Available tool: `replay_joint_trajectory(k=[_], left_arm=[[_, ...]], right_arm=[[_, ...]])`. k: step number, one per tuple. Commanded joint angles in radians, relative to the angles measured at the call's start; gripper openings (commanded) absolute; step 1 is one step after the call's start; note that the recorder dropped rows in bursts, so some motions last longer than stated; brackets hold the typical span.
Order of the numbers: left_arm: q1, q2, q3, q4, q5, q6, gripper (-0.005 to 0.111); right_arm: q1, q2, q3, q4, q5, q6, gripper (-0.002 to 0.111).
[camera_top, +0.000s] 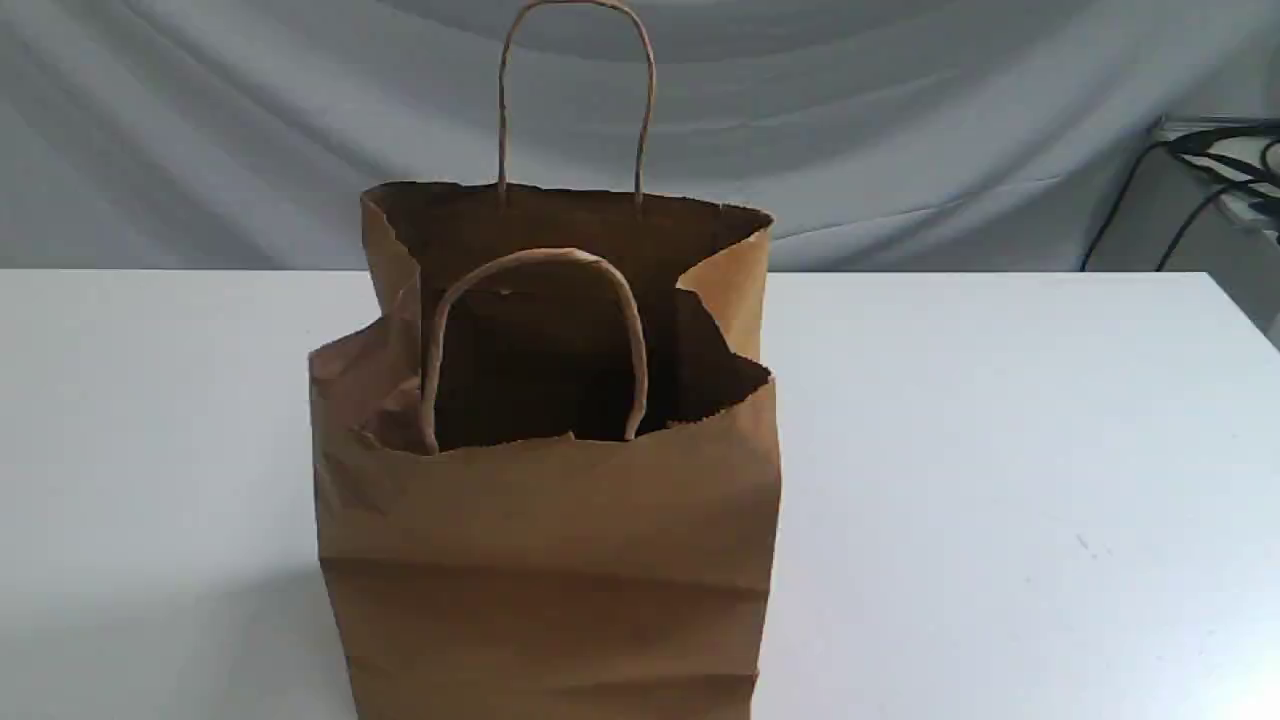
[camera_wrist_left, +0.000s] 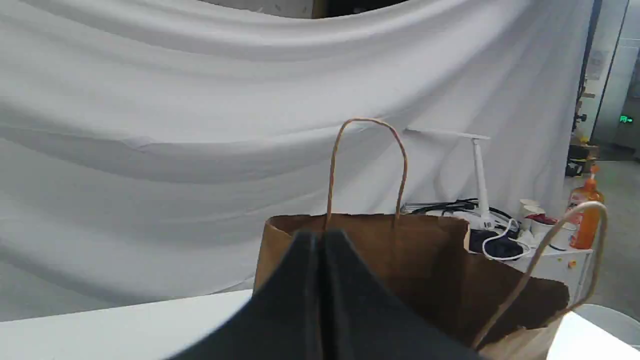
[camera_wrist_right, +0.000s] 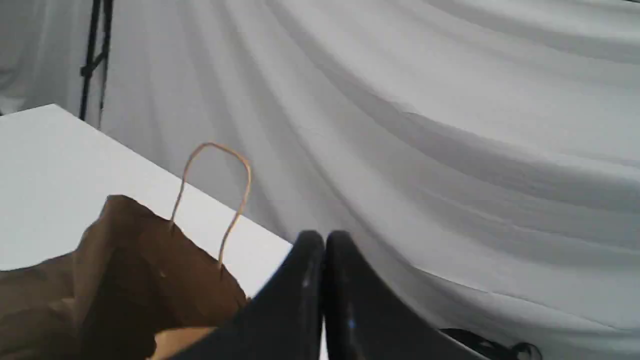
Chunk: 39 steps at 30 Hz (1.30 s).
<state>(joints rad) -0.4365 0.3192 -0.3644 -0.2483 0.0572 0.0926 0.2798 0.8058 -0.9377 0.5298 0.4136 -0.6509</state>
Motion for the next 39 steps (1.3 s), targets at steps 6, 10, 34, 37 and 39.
replay_joint_trajectory(k=[6, 10, 34, 37, 39], left_arm=[[-0.005, -0.014, 0.039, -0.007, 0.01, -0.093, 0.0], [-0.005, -0.014, 0.039, 0.006, 0.019, -0.093, 0.0], [-0.005, -0.014, 0.039, 0.006, 0.019, -0.093, 0.0], [-0.005, -0.014, 0.039, 0.006, 0.019, -0.093, 0.0], [-0.005, -0.014, 0.039, 0.006, 0.019, -0.093, 0.0]], right_arm=[[0.001, -0.187, 0.303, 0.079, -0.106, 0.004, 0.0], [0.001, -0.206, 0.33, 0.079, -0.1, 0.004, 0.0], [-0.001, -0.222, 0.33, 0.061, -0.1, 0.001, 0.0], [-0.007, -0.281, 0.347, 0.068, -0.117, 0.003, 0.0], [-0.028, -0.337, 0.373, 0.1, -0.133, 0.003, 0.0]])
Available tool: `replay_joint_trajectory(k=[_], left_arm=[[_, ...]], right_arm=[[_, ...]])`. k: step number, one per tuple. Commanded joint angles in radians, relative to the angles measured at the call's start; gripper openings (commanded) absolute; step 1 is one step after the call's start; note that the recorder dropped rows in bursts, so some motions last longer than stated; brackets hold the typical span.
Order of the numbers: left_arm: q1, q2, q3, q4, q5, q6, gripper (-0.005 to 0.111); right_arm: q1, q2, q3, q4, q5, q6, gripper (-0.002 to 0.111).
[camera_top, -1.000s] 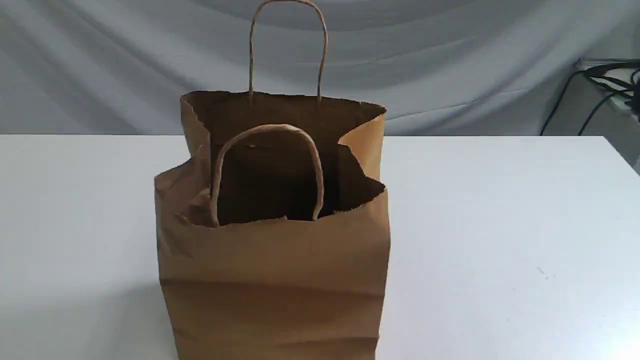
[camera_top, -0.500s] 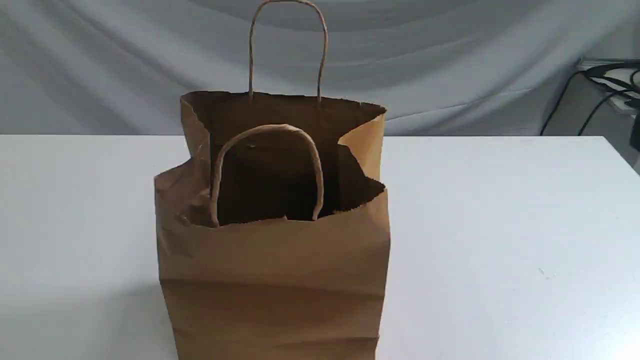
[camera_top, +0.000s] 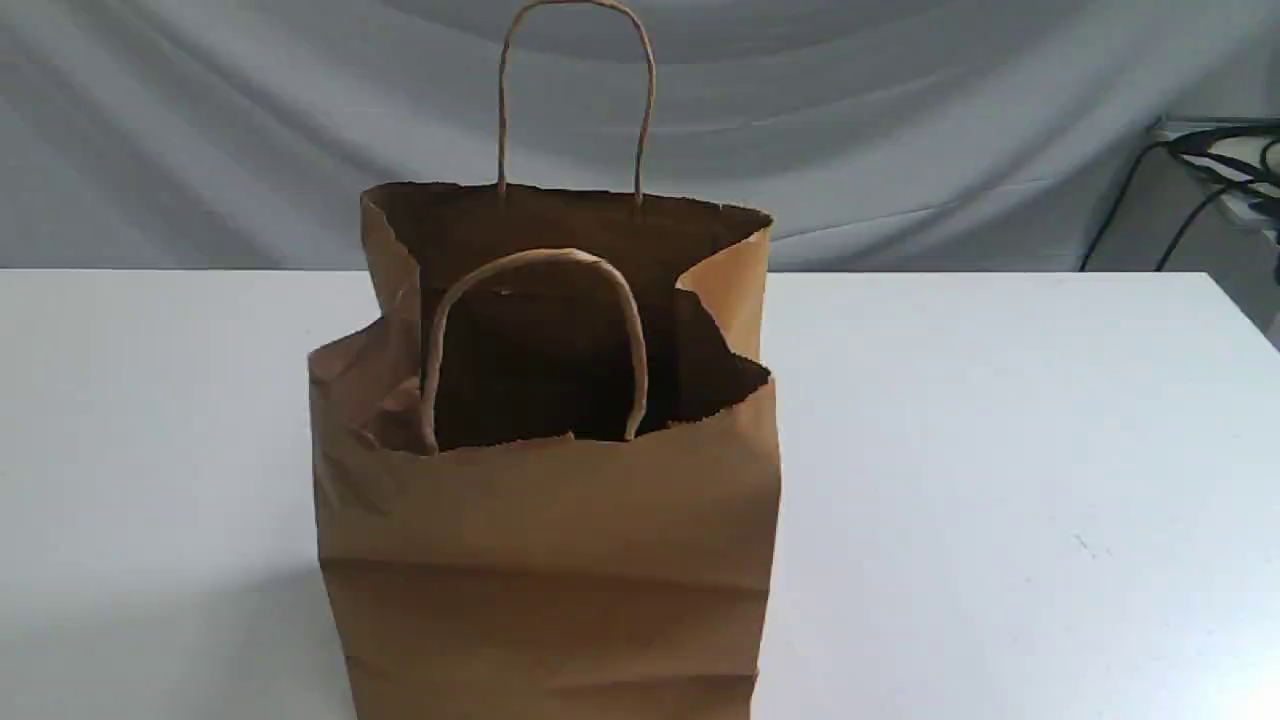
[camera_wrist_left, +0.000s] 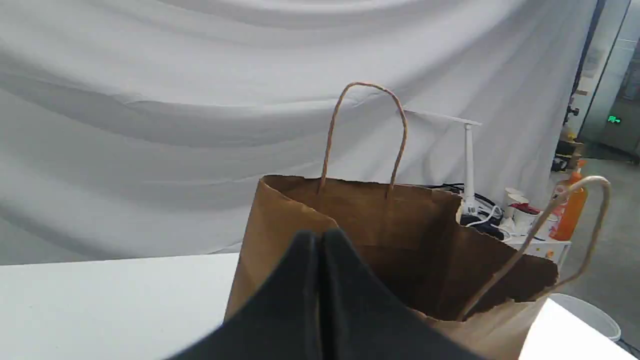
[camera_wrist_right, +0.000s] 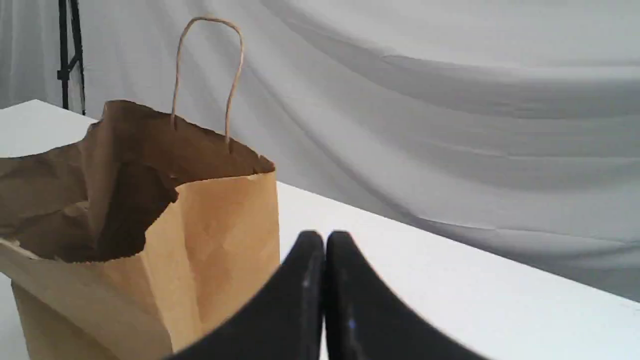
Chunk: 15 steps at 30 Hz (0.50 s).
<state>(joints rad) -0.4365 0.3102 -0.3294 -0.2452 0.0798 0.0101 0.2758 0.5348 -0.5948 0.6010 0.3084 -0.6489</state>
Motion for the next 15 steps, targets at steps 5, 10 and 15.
replay_joint_trajectory(k=[5, 10, 15], left_arm=[[-0.005, -0.005, 0.004, 0.002, -0.004, -0.01, 0.0], [-0.005, -0.005, 0.004, 0.002, -0.004, -0.01, 0.0], [-0.005, -0.005, 0.004, 0.002, -0.004, -0.01, 0.0]], right_arm=[[-0.117, -0.235, 0.173, 0.097, -0.12, -0.005, 0.0], [-0.212, -0.387, 0.32, 0.151, -0.163, -0.005, 0.0], [-0.266, -0.499, 0.421, 0.176, -0.172, -0.005, 0.0]])
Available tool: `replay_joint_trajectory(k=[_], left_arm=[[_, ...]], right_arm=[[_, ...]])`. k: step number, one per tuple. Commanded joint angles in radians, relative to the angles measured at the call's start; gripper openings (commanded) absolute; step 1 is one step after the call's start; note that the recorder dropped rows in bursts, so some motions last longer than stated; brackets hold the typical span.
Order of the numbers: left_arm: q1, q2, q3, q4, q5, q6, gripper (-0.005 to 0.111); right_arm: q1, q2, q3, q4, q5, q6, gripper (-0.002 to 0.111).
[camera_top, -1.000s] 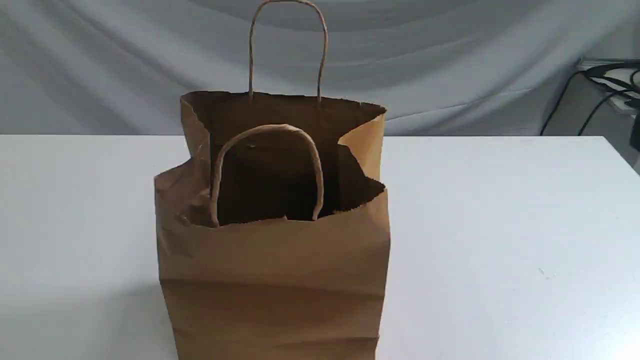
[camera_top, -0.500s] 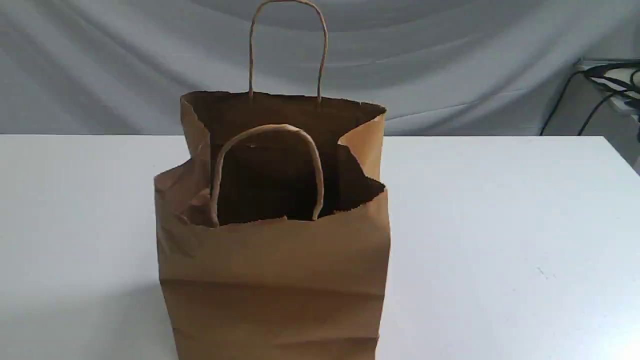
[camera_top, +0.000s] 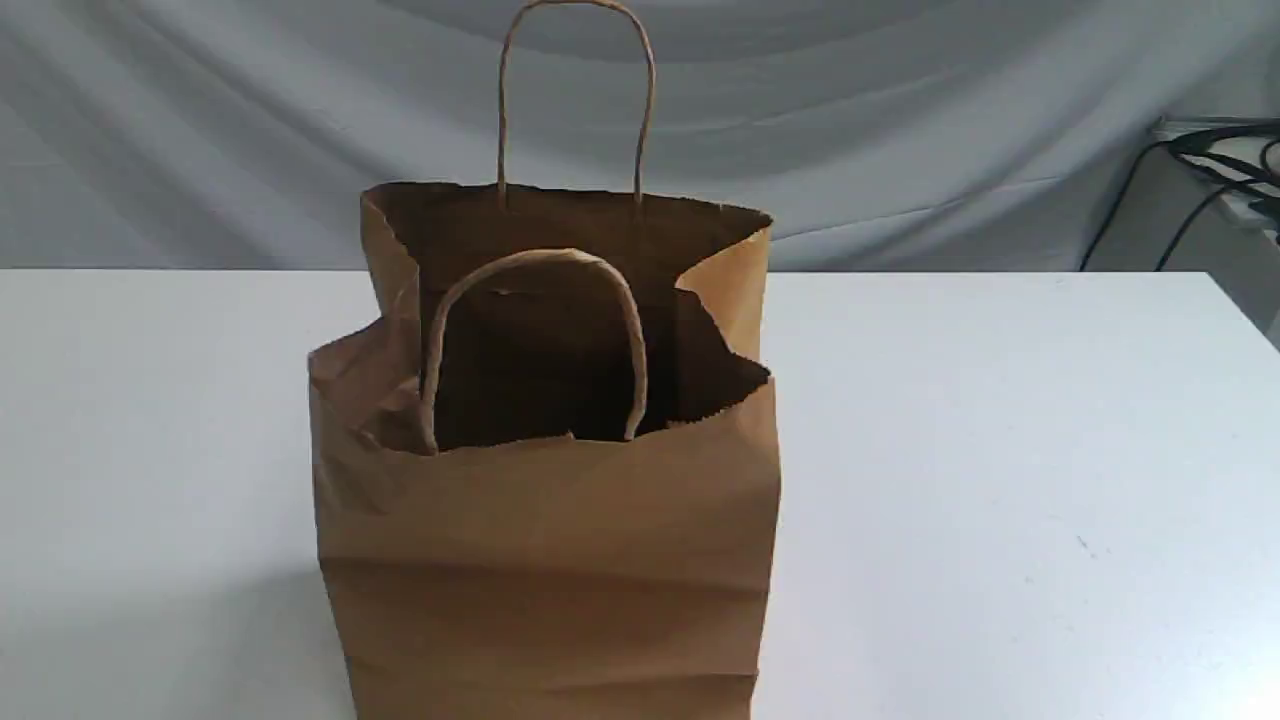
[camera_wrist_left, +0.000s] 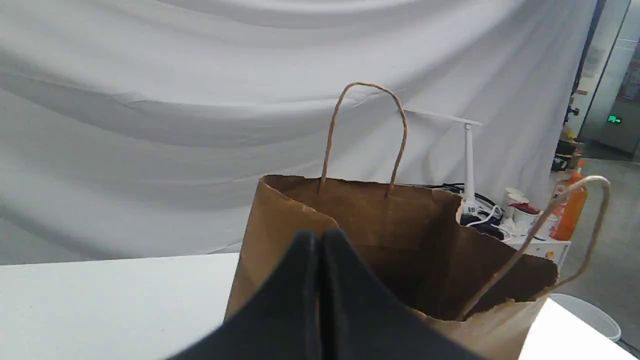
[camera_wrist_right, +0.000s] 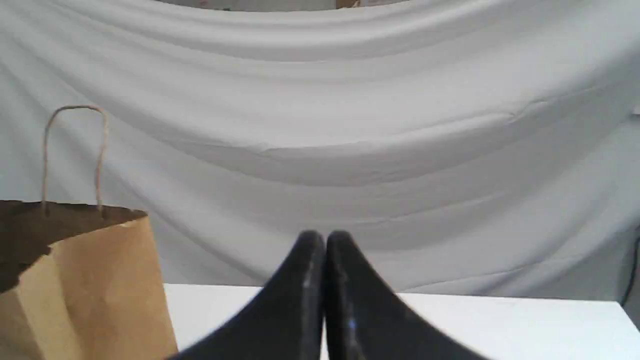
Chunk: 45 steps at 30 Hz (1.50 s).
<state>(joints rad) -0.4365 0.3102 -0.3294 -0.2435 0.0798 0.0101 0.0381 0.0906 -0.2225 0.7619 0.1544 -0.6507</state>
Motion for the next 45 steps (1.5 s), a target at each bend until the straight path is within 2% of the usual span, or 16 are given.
replay_joint_trajectory(k=[1, 8, 20, 37, 40, 45], left_arm=[[-0.005, -0.005, 0.004, 0.001, -0.004, -0.01, 0.0], [-0.005, -0.008, 0.004, 0.0, -0.001, -0.01, 0.0], [-0.005, -0.008, 0.004, 0.0, -0.001, -0.01, 0.0], [-0.005, -0.008, 0.004, 0.0, -0.001, -0.01, 0.0], [-0.005, -0.008, 0.004, 0.0, -0.001, -0.01, 0.0], [-0.005, -0.008, 0.004, 0.0, -0.001, -0.01, 0.0]], right_arm=[[-0.038, -0.083, 0.069, 0.022, -0.018, -0.004, 0.0], [-0.064, -0.091, 0.139, 0.075, -0.02, -0.004, 0.0], [-0.057, -0.091, 0.138, 0.12, -0.075, -0.015, 0.0], [-0.057, -0.091, 0.138, 0.044, -0.12, 0.004, 0.0], [-0.057, -0.091, 0.138, -0.127, -0.12, 0.152, 0.0], [-0.057, -0.091, 0.139, -0.711, -0.123, 0.737, 0.0]])
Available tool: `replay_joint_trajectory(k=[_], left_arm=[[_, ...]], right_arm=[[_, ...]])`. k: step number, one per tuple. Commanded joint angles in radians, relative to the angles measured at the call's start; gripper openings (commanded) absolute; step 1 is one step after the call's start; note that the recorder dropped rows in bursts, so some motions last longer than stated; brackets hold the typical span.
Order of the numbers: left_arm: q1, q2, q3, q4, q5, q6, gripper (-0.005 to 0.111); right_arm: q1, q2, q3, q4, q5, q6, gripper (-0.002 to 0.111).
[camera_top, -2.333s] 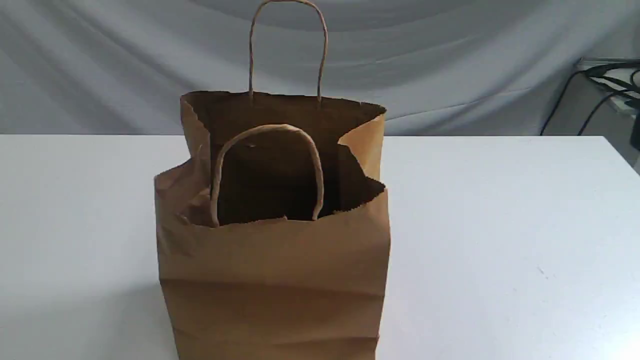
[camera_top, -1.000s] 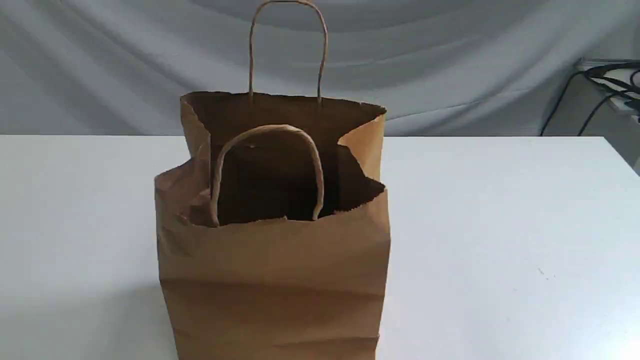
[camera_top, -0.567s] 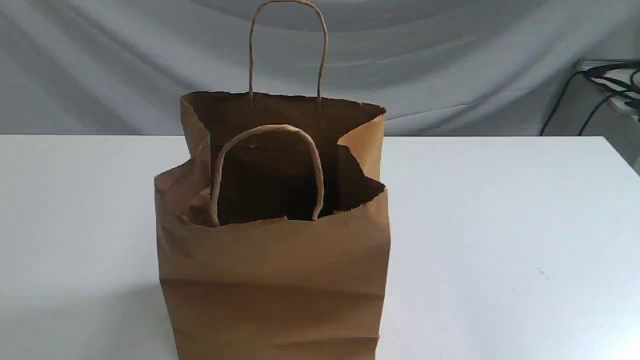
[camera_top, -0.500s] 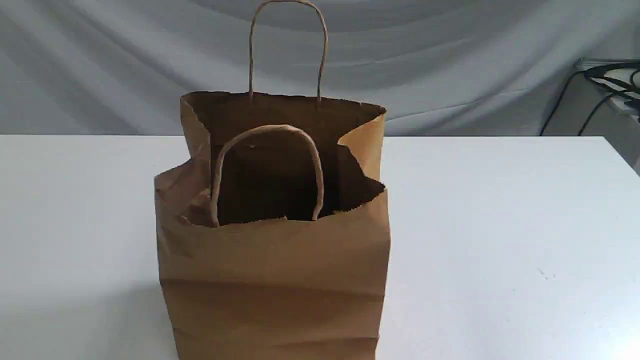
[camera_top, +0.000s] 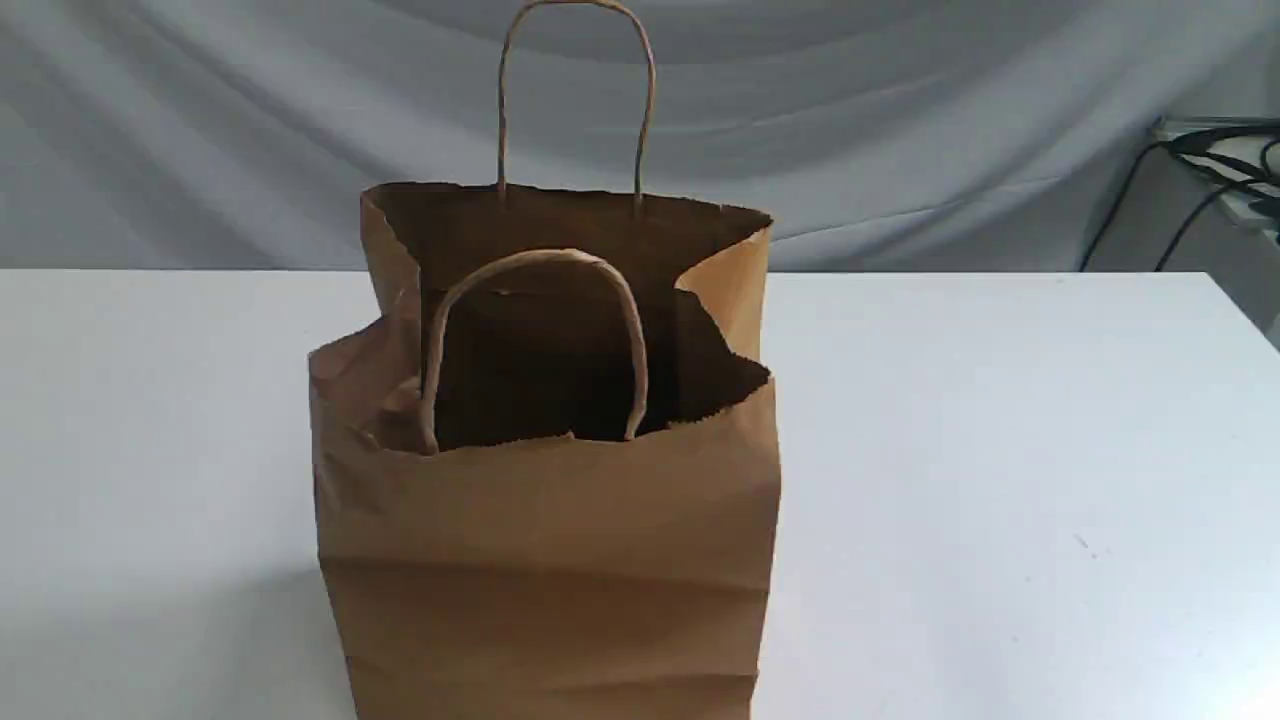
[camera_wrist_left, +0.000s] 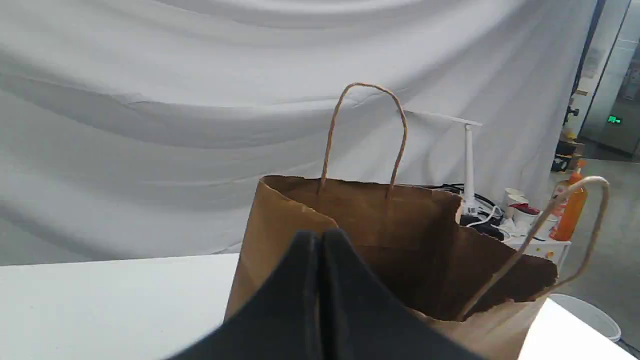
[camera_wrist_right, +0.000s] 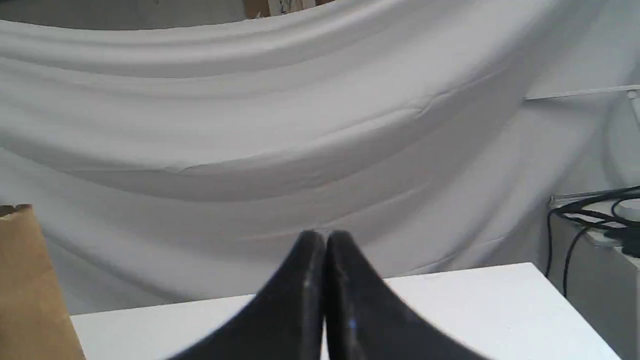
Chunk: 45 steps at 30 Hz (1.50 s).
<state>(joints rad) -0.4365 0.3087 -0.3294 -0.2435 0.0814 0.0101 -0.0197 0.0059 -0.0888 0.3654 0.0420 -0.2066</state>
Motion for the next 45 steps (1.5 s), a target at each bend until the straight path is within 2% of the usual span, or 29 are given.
replay_joint_trajectory(k=[1, 8, 10, 20, 24, 45], left_arm=[[-0.005, -0.007, 0.004, 0.0, -0.002, -0.01, 0.0], [-0.005, -0.007, 0.004, 0.0, -0.002, -0.01, 0.0], [-0.005, -0.007, 0.004, 0.0, -0.002, -0.01, 0.0], [-0.005, -0.007, 0.004, 0.0, -0.002, -0.01, 0.0], [-0.005, -0.007, 0.004, 0.0, -0.002, -0.01, 0.0], [-0.005, -0.007, 0.004, 0.0, -0.002, -0.01, 0.0]], right_arm=[[0.001, -0.006, 0.01, -0.365, -0.021, 0.336, 0.0], [0.001, -0.006, 0.089, -0.429, -0.192, 0.375, 0.0], [0.001, -0.006, 0.089, -0.439, -0.132, 0.395, 0.0], [0.001, -0.006, 0.089, -0.453, -0.085, 0.371, 0.0], [0.001, -0.006, 0.089, -0.405, -0.042, 0.371, 0.0], [0.001, -0.006, 0.089, -0.372, -0.067, 0.372, 0.0]])
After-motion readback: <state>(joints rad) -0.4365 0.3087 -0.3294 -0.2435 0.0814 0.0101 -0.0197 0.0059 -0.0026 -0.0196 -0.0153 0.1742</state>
